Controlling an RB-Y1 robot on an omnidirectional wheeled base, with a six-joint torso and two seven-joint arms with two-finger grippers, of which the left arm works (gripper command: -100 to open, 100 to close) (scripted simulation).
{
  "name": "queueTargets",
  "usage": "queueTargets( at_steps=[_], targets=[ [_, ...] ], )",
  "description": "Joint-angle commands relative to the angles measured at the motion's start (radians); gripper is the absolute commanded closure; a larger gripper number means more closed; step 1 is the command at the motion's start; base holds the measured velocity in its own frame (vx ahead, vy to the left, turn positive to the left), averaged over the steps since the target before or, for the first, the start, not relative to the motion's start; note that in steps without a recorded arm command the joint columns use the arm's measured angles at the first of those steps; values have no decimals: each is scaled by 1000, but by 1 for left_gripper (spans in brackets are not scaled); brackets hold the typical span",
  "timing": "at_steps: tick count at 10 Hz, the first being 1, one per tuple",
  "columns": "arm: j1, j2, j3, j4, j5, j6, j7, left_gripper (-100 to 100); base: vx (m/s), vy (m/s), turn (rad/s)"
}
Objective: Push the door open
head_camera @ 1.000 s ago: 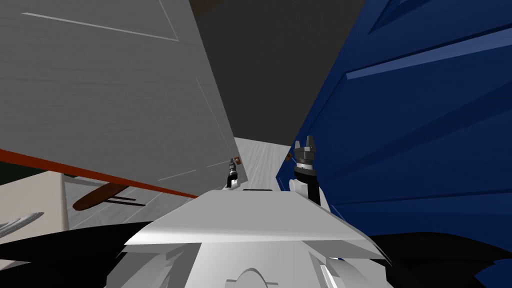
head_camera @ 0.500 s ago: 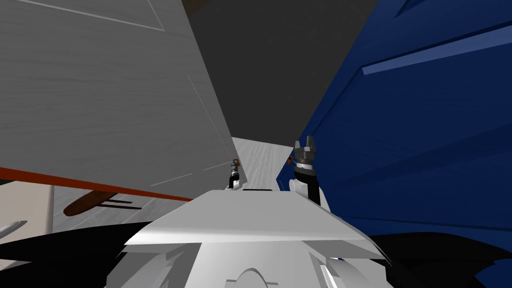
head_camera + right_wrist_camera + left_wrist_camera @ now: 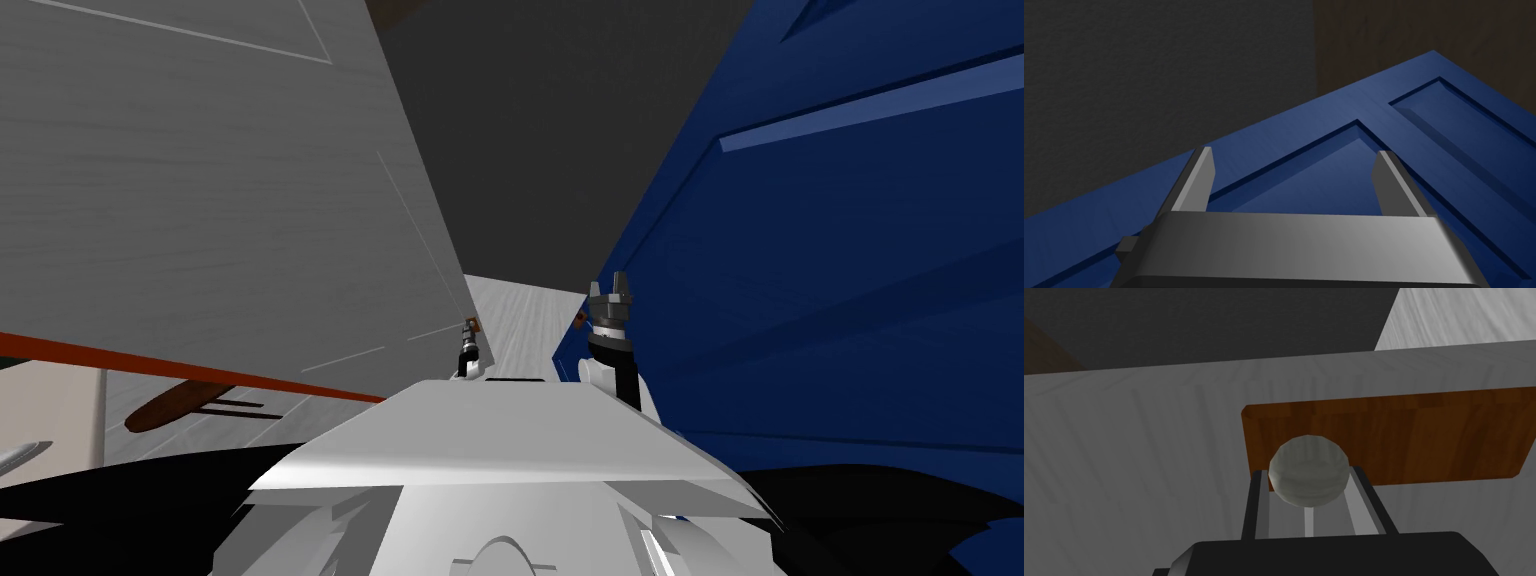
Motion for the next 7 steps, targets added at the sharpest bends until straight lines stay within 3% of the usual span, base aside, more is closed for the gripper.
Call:
queueTargets(
  at_steps=[1, 2, 4, 6, 7],
  targets=[
    [-2, 28, 16, -2, 15, -1, -11, 100, 107, -13, 38],
    [-4, 37, 23, -3, 22, -2, -16, 100, 186, -3, 42],
    [-4, 37, 23, -3, 22, -2, -16, 100, 106, 17, 15],
    [-7, 52, 49, -6, 46, -4, -35, 100, 184, 27, 83],
    [-4, 57, 12, -5, 45, 8, -30, -100, 66, 30, 191]
  ],
)
